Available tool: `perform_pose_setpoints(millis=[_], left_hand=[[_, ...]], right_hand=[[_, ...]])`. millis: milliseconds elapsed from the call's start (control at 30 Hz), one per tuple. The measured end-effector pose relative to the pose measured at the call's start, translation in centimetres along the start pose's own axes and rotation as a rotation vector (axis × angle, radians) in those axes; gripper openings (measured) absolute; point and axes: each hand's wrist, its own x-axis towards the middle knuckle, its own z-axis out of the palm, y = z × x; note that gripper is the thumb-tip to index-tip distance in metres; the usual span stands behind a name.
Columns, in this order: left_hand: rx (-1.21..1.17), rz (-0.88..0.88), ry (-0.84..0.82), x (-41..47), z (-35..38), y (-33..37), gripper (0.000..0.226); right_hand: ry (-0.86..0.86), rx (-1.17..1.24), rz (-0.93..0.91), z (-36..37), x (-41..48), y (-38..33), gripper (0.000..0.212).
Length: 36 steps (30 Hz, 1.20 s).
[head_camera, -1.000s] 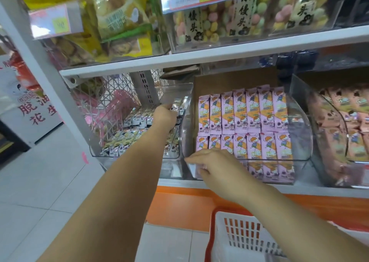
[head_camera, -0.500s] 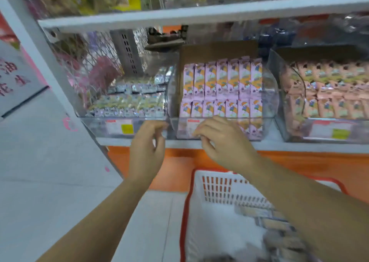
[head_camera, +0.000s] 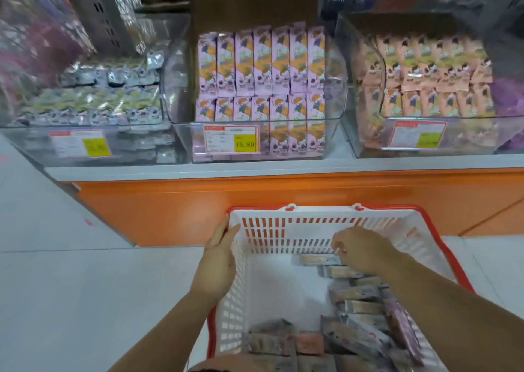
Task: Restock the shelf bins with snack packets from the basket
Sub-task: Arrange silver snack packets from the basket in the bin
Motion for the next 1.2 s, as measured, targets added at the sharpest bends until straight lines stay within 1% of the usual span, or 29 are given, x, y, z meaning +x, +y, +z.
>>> perform_pose_setpoints(millis=[100,167,233,300,367,433,500,600,700,767,833,933,1000,1067,1100,1200], left_hand=[[-0.010,0.002,0.037,0.1,0.4,0.0,0.061],[-0.003,-0.015,0.043,0.2,0.4,0.0,0.059],[0.013,-0.032,0.047,0.2,0.5,-0.1,0.058],[0.007,-0.033,0.050,0.2,0.6,-0.1,0.055],[-0.014,-0.035,0.043,0.3,0.7,-0.1,0.054],[-0.028,-0.041,0.035,0.3,0.7,-0.1,0.053],[-0.034,-0.051,0.030,0.3,0.7,-0.1,0.051],[-0.039,-0.055,0.032,0.2,0.7,-0.1,0.049],[-0.025,-0.040,0.036,0.3,0.5,-0.2,0.051],[-0.014,-0.028,0.041,0.3,0.6,-0.4,0.052],[-0.011,-0.028,0.037,0.3,0.6,-0.5,0.052],[-0.004,-0.011,0.034,0.2,0.7,-0.6,0.053],[-0.004,-0.021,0.016,0.0,0.5,-0.3,0.055],[-0.011,-0.033,-0.025,0.0,0.0,-0.1,0.057],[0.004,-0.040,-0.058,0.2,-0.3,0.1,0.058],[0.124,-0.133,-0.187,1.0,-2.3,1.6,0.054]], right_hand=[[-0.053,0.126,0.046,3.9,2.7,1.4,0.029],[-0.104,0.133,0.075,6.1,4.5,1.8,0.027],[-0.186,0.066,0.089,8.4,6.1,2.4,0.025],[-0.295,-0.034,0.104,10.1,6.8,2.7,0.029],[-0.335,-0.142,0.125,11.4,7.1,3.0,0.030],[-0.353,-0.199,0.134,12.4,7.0,3.2,0.042],[-0.423,-0.221,0.152,13.3,7.0,3.1,0.053],[-0.438,-0.233,0.199,13.8,7.1,2.6,0.054],[-0.403,-0.275,0.178,13.8,7.1,2.1,0.054],[-0.394,-0.326,0.134,13.2,6.9,1.5,0.054],[-0.360,-0.328,0.048,11.9,6.6,0.4,0.050],[-0.273,-0.171,-0.110,8.5,5.9,-2.3,0.050],[-0.218,0.064,-0.189,5.8,5.3,-4.1,0.044],[-0.208,0.371,-0.175,2.6,4.2,-5.6,0.040],[-0.222,0.488,-0.171,0.8,3.5,-6.2,0.039],[-0.277,0.670,-0.212,-4.9,0.9,-8.4,0.034]])
